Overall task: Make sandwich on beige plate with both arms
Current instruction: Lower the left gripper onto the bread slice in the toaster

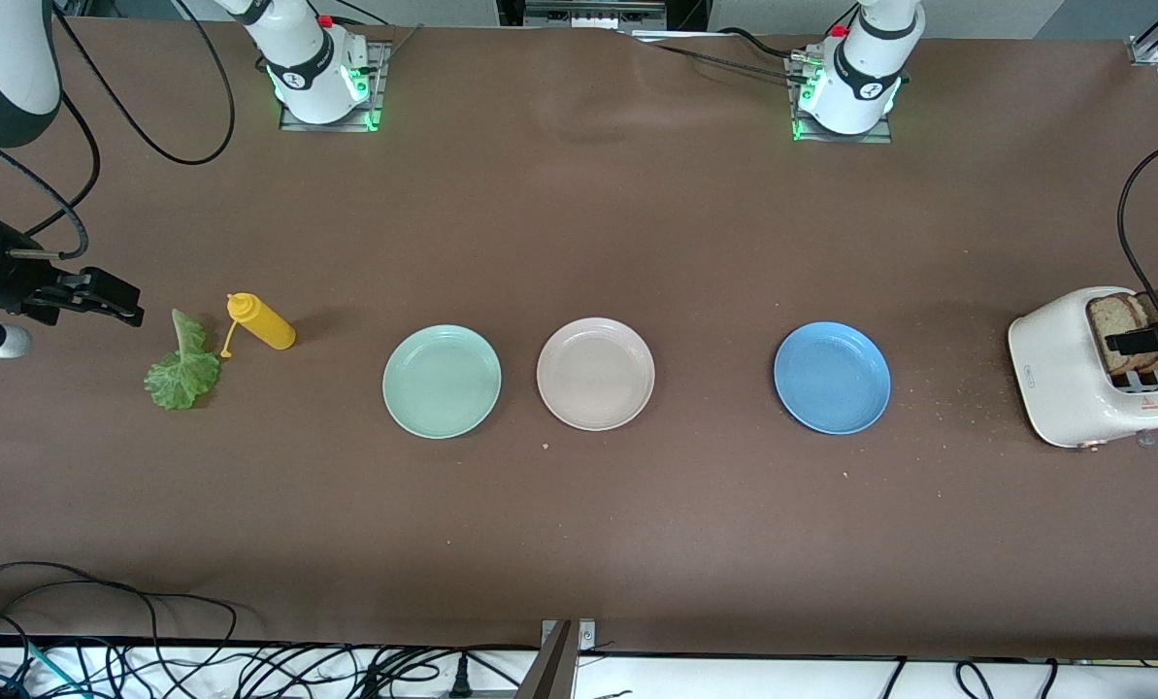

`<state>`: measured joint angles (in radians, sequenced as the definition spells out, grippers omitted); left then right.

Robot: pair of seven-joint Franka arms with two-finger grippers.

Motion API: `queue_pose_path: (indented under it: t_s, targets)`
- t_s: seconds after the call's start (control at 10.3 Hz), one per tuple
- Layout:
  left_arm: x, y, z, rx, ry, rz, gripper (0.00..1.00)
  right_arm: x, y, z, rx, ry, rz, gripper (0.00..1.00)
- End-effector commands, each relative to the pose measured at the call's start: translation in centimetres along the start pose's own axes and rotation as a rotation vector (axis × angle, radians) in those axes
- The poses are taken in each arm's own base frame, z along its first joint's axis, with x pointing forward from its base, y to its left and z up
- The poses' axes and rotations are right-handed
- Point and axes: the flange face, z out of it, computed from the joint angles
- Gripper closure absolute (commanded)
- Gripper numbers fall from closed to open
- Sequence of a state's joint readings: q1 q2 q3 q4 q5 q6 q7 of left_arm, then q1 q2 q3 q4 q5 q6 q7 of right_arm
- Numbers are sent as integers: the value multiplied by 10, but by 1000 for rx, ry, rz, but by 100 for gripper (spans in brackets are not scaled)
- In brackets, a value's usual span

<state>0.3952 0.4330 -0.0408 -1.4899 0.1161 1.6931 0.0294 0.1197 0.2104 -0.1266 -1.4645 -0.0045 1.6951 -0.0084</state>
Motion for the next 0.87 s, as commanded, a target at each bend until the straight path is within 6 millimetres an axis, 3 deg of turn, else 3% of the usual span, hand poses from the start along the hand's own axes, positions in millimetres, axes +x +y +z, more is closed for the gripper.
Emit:
queue_pose_path:
  t_s: [0.0,0.39,0.58,0.77]
  targets:
    - [-1,-9,8,18,-2,16,0,0,2,-5,18,-2,-10,0]
    - [-2,-12,21,12,-5,11,4,0,1,-5,19,-2,-10,0]
    - [-2,-12,24,10,-10,12,18,0,1,-5,19,-2,-9,0]
    - [-2,-12,24,13,-11,12,39,0,0,-5,20,-2,-10,0]
